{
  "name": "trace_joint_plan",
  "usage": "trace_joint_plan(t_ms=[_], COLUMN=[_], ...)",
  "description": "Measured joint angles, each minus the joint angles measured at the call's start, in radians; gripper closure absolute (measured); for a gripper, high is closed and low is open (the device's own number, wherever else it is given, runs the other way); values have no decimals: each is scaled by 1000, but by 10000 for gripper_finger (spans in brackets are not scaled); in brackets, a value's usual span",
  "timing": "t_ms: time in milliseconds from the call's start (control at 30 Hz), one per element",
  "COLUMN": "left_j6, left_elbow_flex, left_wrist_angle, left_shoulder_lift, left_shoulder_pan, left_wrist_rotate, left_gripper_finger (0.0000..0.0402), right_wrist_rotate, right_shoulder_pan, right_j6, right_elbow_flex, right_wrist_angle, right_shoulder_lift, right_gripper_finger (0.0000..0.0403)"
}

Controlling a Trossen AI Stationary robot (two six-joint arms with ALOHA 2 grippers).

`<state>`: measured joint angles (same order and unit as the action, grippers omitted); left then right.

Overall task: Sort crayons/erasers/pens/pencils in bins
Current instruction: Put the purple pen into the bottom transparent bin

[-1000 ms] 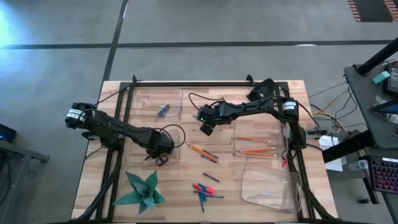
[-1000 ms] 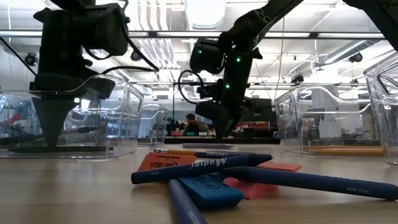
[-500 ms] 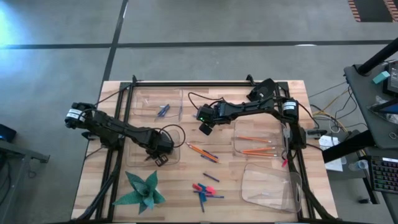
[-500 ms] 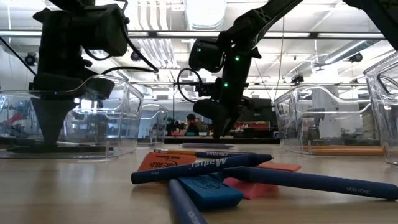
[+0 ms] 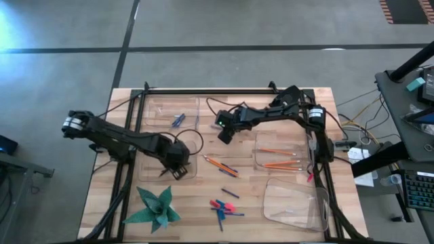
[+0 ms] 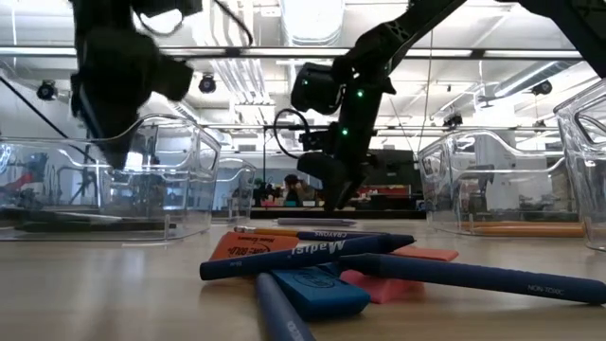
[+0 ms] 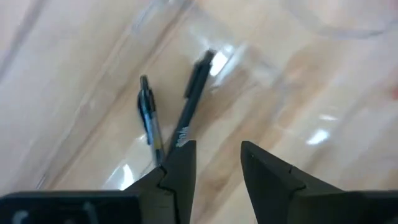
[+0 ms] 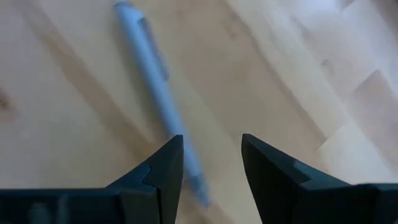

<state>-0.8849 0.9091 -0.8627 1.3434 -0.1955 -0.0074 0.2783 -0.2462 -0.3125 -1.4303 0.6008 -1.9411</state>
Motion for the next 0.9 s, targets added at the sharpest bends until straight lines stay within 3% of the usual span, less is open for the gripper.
trace_joint_plan(t_ms=[100,267,600,900], left_j6=[0,-1,6,2], left_elbow_flex=[15,57,66,65], left_wrist_angle=[17,33,143,149], left_shoulder_lift=[-58,-140,-266,-294], left_shoulder_pan=[0,0,0,0], left_wrist_rotate=[-10,-58,-159,-188], left_gripper_finger=[288,288,288,288], right_wrist_rotate=[-16,-212,-232,-236], right_shoulder_pan=[-33,-85,-93,-92], right_j6=[41,35,36,35], right_elbow_flex=[0,4,12,42], right_wrist_angle=[-15,-17,-37,-47], right_shoulder_lift=[0,0,0,3], right_gripper_finger=[248,255,261,271])
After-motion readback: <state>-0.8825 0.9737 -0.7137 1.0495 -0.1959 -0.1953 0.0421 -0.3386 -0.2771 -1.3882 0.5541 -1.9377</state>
